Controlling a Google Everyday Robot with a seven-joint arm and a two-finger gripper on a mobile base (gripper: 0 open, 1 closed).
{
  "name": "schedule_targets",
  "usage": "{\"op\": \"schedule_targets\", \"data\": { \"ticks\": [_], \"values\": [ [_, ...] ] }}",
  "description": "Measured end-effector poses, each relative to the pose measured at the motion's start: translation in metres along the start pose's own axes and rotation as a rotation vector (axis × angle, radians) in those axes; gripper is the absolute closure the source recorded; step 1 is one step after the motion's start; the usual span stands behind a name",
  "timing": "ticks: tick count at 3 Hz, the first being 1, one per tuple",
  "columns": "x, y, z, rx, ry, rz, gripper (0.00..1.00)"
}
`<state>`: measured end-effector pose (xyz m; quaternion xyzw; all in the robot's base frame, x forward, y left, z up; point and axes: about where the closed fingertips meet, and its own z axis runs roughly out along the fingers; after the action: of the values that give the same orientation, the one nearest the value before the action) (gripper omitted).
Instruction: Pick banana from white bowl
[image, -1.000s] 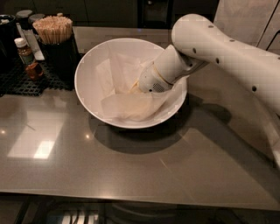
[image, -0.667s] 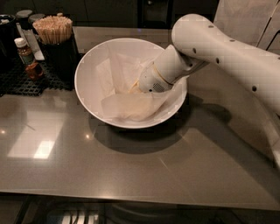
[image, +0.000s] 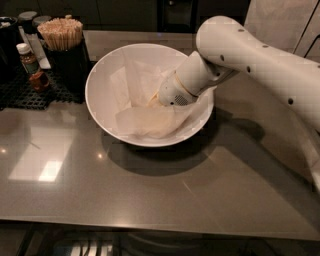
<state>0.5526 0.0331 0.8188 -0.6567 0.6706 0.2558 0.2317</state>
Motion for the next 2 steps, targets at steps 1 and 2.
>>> {"op": "schedule_targets", "data": {
  "ticks": [1,2],
  "values": [
    [0.0000,0.0000,0.0001,0.000,0.000,0.000,0.12],
    [-0.0001,0.0001,0.0002,0.000,0.000,0.000,0.00]
  ]
}}
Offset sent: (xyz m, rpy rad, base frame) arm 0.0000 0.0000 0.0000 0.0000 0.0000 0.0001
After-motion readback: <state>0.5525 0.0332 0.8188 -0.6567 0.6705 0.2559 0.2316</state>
